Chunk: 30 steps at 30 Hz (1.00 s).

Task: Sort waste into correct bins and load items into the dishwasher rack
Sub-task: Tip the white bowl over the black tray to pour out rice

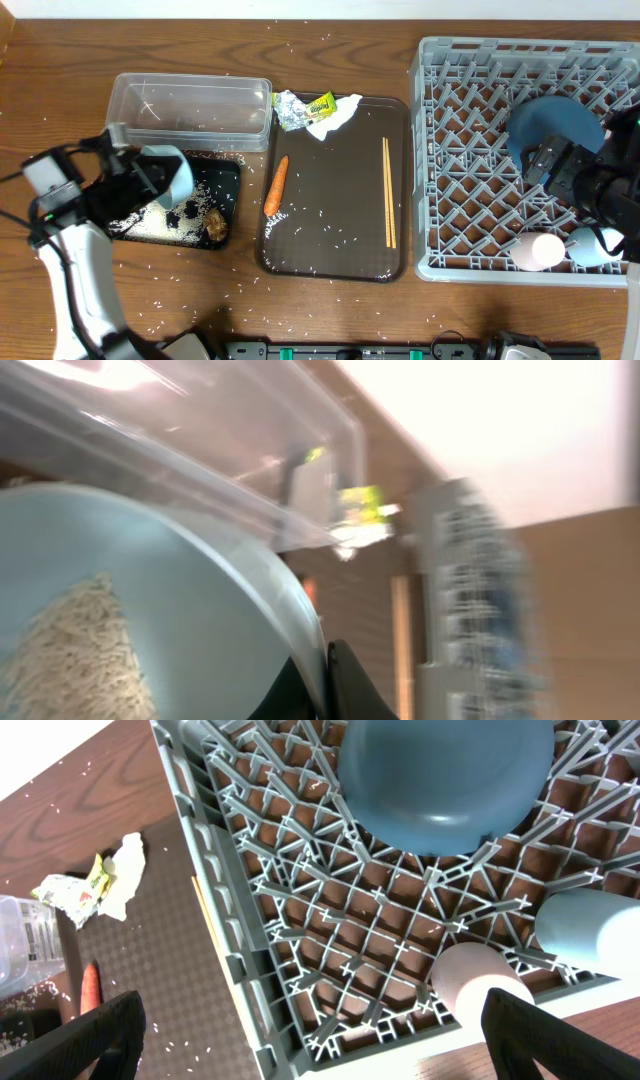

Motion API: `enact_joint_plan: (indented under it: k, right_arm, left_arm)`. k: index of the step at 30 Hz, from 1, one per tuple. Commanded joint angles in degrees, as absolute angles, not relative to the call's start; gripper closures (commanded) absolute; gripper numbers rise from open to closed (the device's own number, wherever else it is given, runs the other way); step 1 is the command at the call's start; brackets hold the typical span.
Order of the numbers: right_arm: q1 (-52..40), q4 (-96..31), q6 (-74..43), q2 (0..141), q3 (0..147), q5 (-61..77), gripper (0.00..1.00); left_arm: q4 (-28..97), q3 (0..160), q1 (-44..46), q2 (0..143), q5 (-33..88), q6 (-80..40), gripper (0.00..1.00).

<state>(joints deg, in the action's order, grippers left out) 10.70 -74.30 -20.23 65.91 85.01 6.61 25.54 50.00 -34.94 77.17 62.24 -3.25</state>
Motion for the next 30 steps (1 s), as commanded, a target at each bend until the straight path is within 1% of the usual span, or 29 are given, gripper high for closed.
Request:
enact_joint_plan:
  k: [1, 5, 8, 14, 16, 19, 21, 27, 29, 30]
  right_arm:
    - [11.22, -74.35, -20.8, 65.87, 85.32, 6.66, 0.01]
    - [11.22, -74.35, -20.8, 65.87, 85.32, 6.68, 0.01]
    - [11.22, -74.56, -20.8, 65.87, 85.32, 6.68, 0.01]
    - [11.22, -74.78, -20.8, 65.87, 85.32, 6.66, 0.01]
    - [11.22, -74.56, -20.8, 65.87, 85.32, 6.66, 0.01]
    - [11.22, -74.87, -20.8, 65.87, 85.32, 6.66, 0.01]
    - [11.22, -74.85, -20.78, 65.87, 85.32, 6.66, 0.01]
    - [11.25, -74.83, -20.75, 65.87, 85.32, 6.66, 0.01]
    - [11.25, -74.83, -20.75, 65.87, 85.32, 6.66, 0.01]
    - [11.22, -74.85, -20.75, 65.87, 85.32, 6.63, 0.01]
  left_arm:
    - [20.8, 47.33, -39.92, 82.32, 89.43, -1.45, 0.94]
    - [20.82, 46.54, -42.44, 87.88, 90.11, -1.3, 0.94]
    - [20.86, 45.01, -42.26, 90.37, 90.11, 1.93, 0.94]
    - [20.18, 43.68, -41.8, 90.56, 90.08, 4.95, 0.94]
    - [21.87, 43.66, -41.65, 90.54, 90.13, 4.91, 0.94]
    - [23.9, 42.35, -40.73, 90.61, 90.06, 13.15, 0.94]
    - [24.36, 42.26, -40.62, 90.61, 90.13, 11.81, 0.94]
    - [24.03, 42.22, -40.58, 90.61, 89.76, 15.86, 0.94]
    - [24.38, 42.24, -40.58, 90.54, 90.13, 10.98, 0.94]
    - [24.69, 42.11, -40.27, 90.48, 90.13, 11.53, 0.93]
